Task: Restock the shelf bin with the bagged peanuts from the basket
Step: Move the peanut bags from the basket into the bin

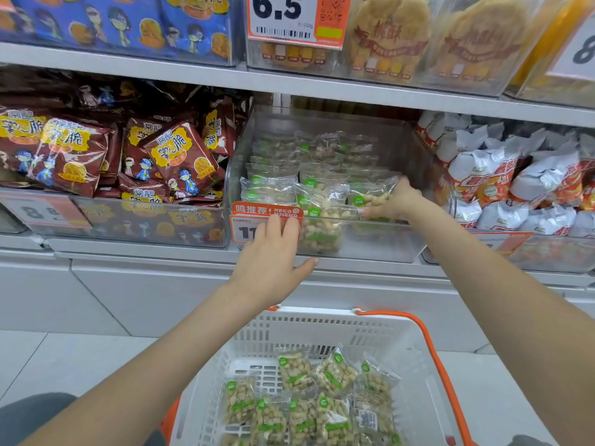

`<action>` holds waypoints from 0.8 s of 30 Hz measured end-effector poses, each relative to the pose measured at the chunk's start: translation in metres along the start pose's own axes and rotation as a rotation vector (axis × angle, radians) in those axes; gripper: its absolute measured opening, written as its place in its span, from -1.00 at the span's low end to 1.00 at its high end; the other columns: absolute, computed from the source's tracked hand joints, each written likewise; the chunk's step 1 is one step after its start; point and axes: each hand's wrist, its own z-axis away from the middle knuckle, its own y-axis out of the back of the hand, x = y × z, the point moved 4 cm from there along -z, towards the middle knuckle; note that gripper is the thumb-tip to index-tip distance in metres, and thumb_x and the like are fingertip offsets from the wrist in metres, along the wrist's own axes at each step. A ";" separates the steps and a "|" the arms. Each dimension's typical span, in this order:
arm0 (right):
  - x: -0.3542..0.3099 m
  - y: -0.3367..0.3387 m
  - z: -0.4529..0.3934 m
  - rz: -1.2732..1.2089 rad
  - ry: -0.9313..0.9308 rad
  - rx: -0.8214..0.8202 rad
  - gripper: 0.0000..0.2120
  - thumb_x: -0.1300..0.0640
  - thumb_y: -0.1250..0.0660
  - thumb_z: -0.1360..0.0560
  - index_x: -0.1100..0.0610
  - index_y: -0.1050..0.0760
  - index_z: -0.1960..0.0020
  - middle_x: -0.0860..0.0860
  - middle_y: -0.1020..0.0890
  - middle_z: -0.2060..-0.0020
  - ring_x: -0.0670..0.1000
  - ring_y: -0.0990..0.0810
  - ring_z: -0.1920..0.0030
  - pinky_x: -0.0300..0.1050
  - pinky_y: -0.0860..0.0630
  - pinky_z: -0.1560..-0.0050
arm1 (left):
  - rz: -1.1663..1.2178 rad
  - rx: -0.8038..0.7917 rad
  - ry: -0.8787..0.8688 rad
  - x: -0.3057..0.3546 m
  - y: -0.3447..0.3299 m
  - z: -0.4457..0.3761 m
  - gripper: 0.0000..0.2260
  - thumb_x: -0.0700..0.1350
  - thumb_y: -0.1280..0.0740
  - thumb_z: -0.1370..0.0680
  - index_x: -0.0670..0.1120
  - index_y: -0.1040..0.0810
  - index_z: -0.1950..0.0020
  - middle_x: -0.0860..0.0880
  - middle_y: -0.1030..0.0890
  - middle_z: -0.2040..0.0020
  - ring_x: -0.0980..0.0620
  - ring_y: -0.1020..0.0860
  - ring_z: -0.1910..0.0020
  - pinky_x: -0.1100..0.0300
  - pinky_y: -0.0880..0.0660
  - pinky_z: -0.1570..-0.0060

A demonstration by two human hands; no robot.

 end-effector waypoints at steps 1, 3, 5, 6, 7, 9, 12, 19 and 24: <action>0.002 0.001 0.002 0.014 -0.032 0.004 0.05 -0.02 -0.61 -0.21 0.21 -0.07 -0.49 0.26 -0.31 -0.39 0.28 -0.37 -0.34 0.15 -0.40 -0.30 | -0.005 0.000 -0.004 0.000 0.000 0.000 -0.58 0.20 -0.22 -0.53 -0.08 -0.29 -0.19 -0.07 -0.32 -0.13 -0.07 -0.36 -0.12 0.11 -0.40 0.12; 0.006 -0.002 0.005 -0.072 -0.099 -0.083 -0.20 0.11 -0.57 -0.30 0.26 -0.26 -0.40 0.22 -0.43 -0.31 0.22 -0.49 -0.26 0.04 -0.55 -0.06 | -0.014 0.004 -0.007 0.001 -0.001 0.001 -0.57 0.21 -0.21 -0.53 -0.09 -0.28 -0.19 -0.08 -0.32 -0.14 -0.07 -0.36 -0.12 0.10 -0.42 0.11; 0.007 -0.004 0.008 -0.146 -0.136 -0.159 -0.43 0.22 -0.51 -0.36 0.28 -0.39 -0.31 0.19 -0.52 -0.24 0.18 -0.57 -0.15 -0.02 -0.58 0.13 | -0.021 0.011 -0.009 0.001 -0.001 0.001 -0.57 0.20 -0.21 -0.53 -0.10 -0.28 -0.19 -0.09 -0.32 -0.14 -0.08 -0.36 -0.12 0.08 -0.45 0.10; 0.007 -0.003 0.007 -0.158 -0.140 -0.160 -0.47 0.25 -0.49 -0.38 0.28 -0.40 -0.30 0.19 -0.52 -0.24 0.15 -0.59 -0.06 -0.04 -0.58 0.15 | -0.022 0.014 -0.010 0.001 -0.001 0.001 -0.57 0.20 -0.21 -0.53 -0.10 -0.29 -0.20 -0.09 -0.32 -0.14 -0.08 -0.36 -0.12 0.08 -0.45 0.09; 0.006 -0.002 0.006 -0.189 -0.137 -0.154 -0.47 0.27 -0.48 -0.39 0.28 -0.40 -0.31 0.19 -0.52 -0.24 0.12 -0.59 0.04 -0.07 -0.57 0.19 | -0.021 0.018 -0.011 0.002 -0.001 0.001 -0.57 0.20 -0.22 -0.53 -0.10 -0.29 -0.20 -0.09 -0.32 -0.14 -0.08 -0.36 -0.12 0.08 -0.46 0.08; 0.004 -0.003 0.004 -0.277 -0.121 -0.144 -0.41 0.31 -0.42 -0.45 0.28 -0.26 -0.41 0.15 -0.46 -0.32 0.05 -0.54 0.04 -0.18 -0.57 0.30 | -0.019 0.022 -0.012 0.002 -0.002 0.001 -0.56 0.19 -0.22 -0.53 -0.10 -0.29 -0.21 -0.10 -0.32 -0.15 -0.08 -0.36 -0.12 0.07 -0.48 0.06; 0.006 -0.001 0.000 -0.327 -0.083 -0.087 -0.23 0.30 -0.43 -0.45 0.27 -0.04 -0.50 0.10 -0.35 -0.41 0.01 -0.41 -0.31 -0.36 -0.40 0.02 | -0.029 0.027 -0.015 0.002 -0.003 0.002 -0.56 0.19 -0.22 -0.53 -0.10 -0.29 -0.21 -0.11 -0.31 -0.15 -0.08 -0.36 -0.11 0.07 -0.50 0.06; -0.001 -0.003 -0.004 -0.130 -0.033 -0.134 -0.04 0.13 -0.49 -0.41 0.27 0.11 -0.53 0.13 -0.17 -0.50 0.08 -0.25 -0.46 -0.14 -0.25 -0.35 | -0.046 0.024 -0.021 0.003 -0.007 0.003 -0.57 0.19 -0.21 -0.54 -0.11 -0.30 -0.21 -0.14 -0.31 -0.17 -0.10 -0.37 -0.11 0.09 -0.48 0.10; -0.001 -0.005 -0.001 -0.079 0.016 -0.132 -0.26 0.16 -0.56 -0.31 0.21 -0.33 -0.40 0.15 -0.46 -0.34 0.16 -0.46 -0.31 0.03 -0.44 -0.29 | -0.029 0.033 -0.034 0.002 -0.006 0.004 -0.58 0.18 -0.23 -0.54 -0.11 -0.30 -0.20 -0.11 -0.31 -0.15 -0.09 -0.36 -0.12 0.08 -0.51 0.09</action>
